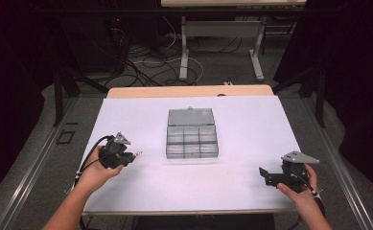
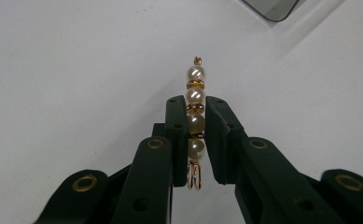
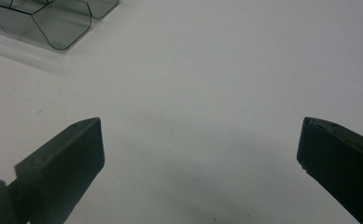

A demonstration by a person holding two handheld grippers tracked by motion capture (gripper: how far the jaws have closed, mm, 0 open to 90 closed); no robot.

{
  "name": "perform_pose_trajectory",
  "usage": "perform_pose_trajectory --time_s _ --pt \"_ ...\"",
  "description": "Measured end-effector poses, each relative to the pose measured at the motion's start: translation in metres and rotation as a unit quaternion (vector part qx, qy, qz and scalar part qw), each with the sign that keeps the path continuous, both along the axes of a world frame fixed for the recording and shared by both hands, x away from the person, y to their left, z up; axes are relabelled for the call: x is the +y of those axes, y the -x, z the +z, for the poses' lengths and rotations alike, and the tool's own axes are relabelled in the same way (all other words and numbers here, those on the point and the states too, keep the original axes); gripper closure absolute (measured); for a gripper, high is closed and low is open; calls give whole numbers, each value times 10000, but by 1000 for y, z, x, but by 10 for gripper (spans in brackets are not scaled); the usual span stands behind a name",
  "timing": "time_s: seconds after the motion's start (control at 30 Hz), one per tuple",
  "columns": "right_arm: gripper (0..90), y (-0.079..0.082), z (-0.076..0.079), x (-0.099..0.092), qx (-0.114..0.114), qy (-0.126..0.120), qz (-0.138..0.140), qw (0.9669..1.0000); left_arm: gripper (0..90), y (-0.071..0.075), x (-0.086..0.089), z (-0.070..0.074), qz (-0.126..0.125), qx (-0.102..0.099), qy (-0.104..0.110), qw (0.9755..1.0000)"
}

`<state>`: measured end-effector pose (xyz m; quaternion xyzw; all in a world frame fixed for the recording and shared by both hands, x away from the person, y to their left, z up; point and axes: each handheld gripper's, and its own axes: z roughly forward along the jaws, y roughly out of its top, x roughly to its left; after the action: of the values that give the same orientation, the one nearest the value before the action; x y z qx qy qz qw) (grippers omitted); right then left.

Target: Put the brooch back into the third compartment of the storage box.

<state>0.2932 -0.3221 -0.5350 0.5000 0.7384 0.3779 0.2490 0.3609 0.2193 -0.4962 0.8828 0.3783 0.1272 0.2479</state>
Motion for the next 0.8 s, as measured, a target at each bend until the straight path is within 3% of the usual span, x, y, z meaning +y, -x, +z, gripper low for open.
perform_pose_trajectory --time_s 0.43,0.8 --pt "5 0 0 0 0 3 2 10000 802 -2 -4 3 207 -145 253 9994" --pt "5 0 0 0 0 9 6 10000 802 -3 -6 5 373 -377 527 9972"
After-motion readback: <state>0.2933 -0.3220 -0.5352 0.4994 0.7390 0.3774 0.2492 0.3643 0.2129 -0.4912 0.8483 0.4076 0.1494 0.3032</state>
